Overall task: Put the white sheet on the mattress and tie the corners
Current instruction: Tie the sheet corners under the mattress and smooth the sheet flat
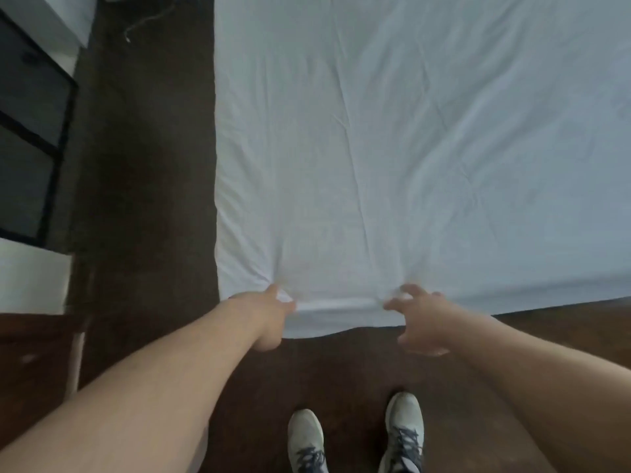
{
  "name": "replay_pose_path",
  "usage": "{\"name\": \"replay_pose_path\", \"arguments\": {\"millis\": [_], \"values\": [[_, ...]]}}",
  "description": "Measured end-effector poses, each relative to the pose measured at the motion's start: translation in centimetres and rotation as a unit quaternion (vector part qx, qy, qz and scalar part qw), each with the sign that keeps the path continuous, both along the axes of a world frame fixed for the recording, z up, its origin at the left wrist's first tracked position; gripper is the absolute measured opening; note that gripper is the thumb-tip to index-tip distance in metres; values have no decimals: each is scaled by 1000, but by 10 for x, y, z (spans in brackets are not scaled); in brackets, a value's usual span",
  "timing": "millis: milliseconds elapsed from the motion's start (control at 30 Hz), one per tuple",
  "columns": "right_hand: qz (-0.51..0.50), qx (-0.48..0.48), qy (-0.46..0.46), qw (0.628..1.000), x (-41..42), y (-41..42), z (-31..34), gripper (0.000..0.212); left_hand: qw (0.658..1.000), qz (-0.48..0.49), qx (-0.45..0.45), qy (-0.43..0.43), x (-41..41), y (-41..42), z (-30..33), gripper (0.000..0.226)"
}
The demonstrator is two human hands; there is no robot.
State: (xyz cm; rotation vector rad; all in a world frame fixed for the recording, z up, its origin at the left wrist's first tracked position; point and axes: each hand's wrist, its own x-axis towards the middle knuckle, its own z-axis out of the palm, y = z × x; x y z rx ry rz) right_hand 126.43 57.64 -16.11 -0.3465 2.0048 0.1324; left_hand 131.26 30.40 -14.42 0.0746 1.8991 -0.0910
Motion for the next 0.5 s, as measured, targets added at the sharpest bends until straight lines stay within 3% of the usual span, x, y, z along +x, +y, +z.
{"name": "replay_pose_path", "arguments": {"millis": [67,100,233,333,500], "values": [[-28,-29,-33,999,11,13,24,46,999,-18,33,-3,-13,9,40,59],[-50,-48,-20,997,13,18,36,45,999,-16,41,5,-19,12,63,55],[-98,-107,108,984,-5,22,131,54,991,-11,47,126,-47,17,165,56],[-74,-130,193,970,-35,25,223,56,982,-9,70,177,-73,23,249,56],[-96,-150,347,921,-71,50,381,53,949,-25,104,296,-110,39,383,55]]}}
